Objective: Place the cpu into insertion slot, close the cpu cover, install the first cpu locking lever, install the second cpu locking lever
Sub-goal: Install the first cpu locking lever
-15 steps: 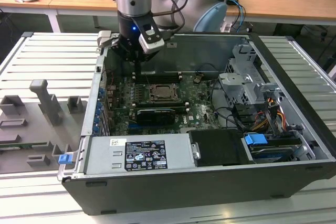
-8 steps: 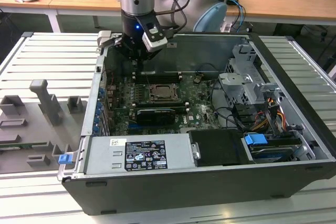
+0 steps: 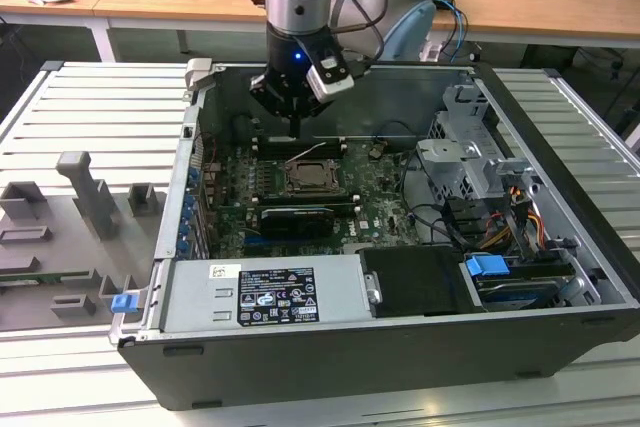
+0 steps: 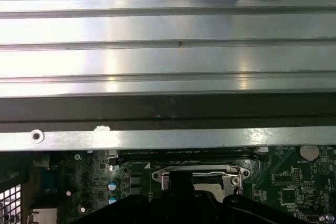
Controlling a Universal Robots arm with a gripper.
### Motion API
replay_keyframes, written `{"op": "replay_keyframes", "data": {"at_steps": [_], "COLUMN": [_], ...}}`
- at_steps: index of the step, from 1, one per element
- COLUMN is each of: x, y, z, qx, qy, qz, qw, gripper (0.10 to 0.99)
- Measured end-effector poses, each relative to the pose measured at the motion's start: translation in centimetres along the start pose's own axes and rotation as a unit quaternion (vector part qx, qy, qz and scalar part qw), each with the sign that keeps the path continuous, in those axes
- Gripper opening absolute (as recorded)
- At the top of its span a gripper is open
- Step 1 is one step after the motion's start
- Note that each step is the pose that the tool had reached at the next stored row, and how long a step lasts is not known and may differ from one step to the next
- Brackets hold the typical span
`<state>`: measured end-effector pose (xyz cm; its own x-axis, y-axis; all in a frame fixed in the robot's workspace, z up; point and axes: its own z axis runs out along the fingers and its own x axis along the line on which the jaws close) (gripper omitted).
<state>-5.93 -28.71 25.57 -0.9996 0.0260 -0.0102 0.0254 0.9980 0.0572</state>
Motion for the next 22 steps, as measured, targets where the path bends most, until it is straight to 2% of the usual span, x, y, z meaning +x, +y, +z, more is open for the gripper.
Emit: {"op": "replay_keyframes", "data": {"at_steps": [5,8,11,15,22], "x": [-0.53,-1.13,-1.26,-1.42,-2.31], "y": [-0.01,-0.03,0.01,0.01,0.57], "z": [0.43,1.24,1.47,2.21,2.9], "qx": [-0.0001,-0.0001,-0.0013,-0.0015,-0.0017], "qy": [0.0,0.0002,0.0006,0.0007,0.0008], "qz": [-0.001,-0.004,-0.012,-0.014,-0.016], "qw": [1.0,1.0,0.9999,0.9999,0.9999], "gripper": [0.106,0.106,0.106,0.106,0.106]}}
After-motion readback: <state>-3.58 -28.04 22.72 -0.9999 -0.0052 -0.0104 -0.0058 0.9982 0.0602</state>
